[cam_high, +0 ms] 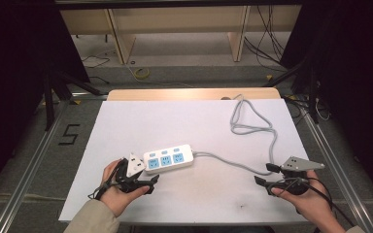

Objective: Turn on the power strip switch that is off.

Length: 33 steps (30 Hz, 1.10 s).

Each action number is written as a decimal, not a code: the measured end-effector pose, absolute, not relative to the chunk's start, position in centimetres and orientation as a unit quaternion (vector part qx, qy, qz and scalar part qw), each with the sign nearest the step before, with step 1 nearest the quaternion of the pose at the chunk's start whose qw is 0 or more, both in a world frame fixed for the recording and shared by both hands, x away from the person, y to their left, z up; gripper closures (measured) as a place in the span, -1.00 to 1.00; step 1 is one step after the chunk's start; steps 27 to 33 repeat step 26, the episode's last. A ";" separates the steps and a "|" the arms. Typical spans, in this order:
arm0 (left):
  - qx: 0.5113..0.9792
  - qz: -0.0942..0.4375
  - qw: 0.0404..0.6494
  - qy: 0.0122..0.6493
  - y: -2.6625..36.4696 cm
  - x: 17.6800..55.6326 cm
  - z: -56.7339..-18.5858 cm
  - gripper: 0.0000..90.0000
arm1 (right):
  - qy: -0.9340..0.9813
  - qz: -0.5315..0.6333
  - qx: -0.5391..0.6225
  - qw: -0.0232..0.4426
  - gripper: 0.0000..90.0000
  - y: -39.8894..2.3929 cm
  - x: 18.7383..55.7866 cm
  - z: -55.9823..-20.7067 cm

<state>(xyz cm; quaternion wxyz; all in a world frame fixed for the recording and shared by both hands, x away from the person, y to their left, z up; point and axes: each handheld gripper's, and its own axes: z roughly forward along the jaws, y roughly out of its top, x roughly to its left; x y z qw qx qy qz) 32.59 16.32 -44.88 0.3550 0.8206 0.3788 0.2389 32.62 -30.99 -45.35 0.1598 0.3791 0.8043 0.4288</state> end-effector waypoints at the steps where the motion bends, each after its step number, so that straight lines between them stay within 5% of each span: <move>1: 0.820 0.239 0.356 0.379 16.4 32.5 -44.9 -0.51 | 0.804 0.429 0.379 0.160 -0.28 -31.0 32.6 -45.3; 33: 0.817 0.230 0.369 0.378 16.1 32.0 -45.1 -0.54 | 0.805 0.430 0.378 0.159 -0.29 -30.9 32.7 -45.3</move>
